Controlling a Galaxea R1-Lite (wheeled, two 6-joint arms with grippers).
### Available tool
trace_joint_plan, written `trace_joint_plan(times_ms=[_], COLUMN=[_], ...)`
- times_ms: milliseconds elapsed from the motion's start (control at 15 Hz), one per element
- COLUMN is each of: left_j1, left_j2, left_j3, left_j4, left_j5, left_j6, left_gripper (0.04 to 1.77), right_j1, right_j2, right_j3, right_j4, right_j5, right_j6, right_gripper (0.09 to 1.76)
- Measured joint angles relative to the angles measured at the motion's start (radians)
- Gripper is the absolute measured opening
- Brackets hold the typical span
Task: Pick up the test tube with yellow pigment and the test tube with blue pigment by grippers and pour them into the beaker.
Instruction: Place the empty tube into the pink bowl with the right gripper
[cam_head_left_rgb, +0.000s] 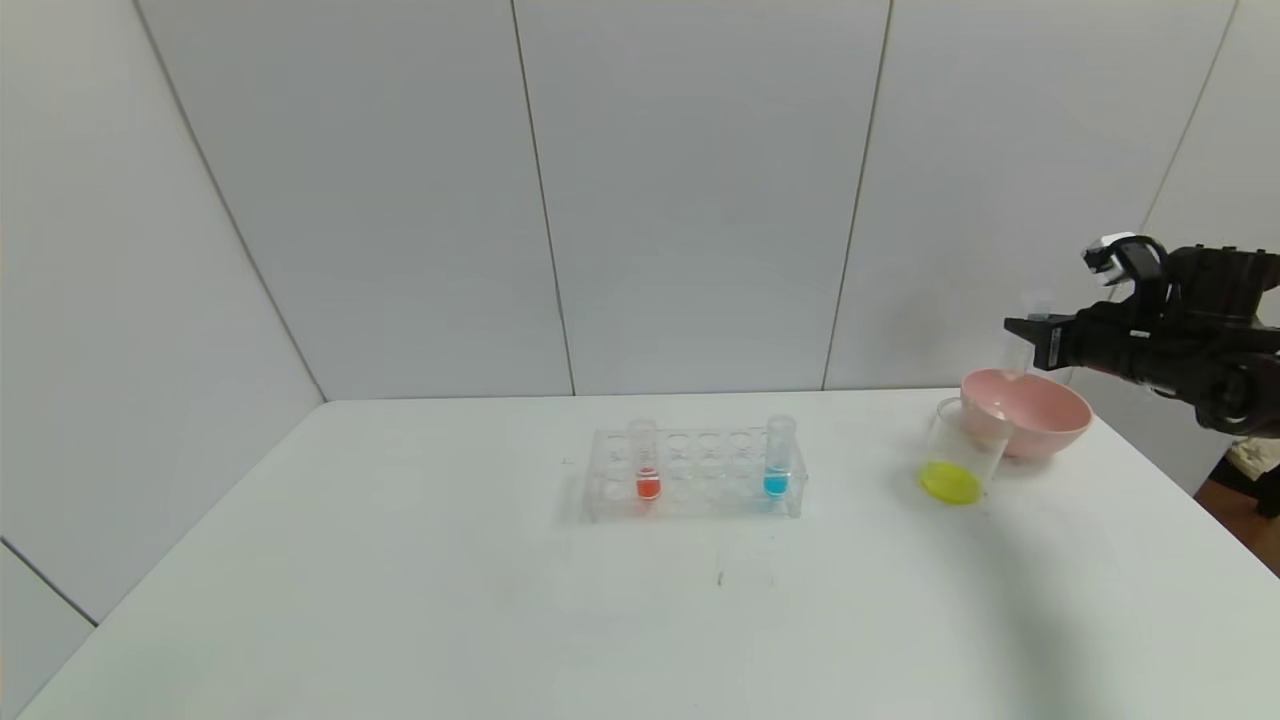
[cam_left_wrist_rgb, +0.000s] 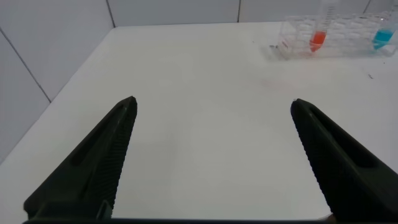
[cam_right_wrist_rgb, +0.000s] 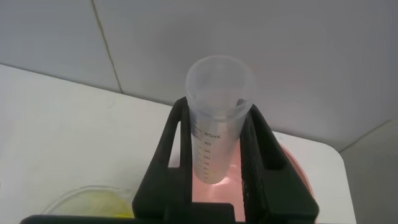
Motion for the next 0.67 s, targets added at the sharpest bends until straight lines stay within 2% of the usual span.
trace_joint_plan(times_ms=[267, 667], left_j1=[0.000, 0.000], left_j2=[0.000, 0.000], left_j3=[0.000, 0.000], left_j4=[0.000, 0.000], left_j5=[0.000, 0.000], left_j6=[0.000, 0.000], left_gripper=[1.76, 1.76], right_j1=[-0.015, -0.016], right_j2=[0.080, 0.235], right_j3=[-0.017, -0.181], right_j4=[-0.077, -0.079], right_j5=[0.000, -0.048], right_j6=[0.011, 0.044], right_gripper=[0.50, 0.50])
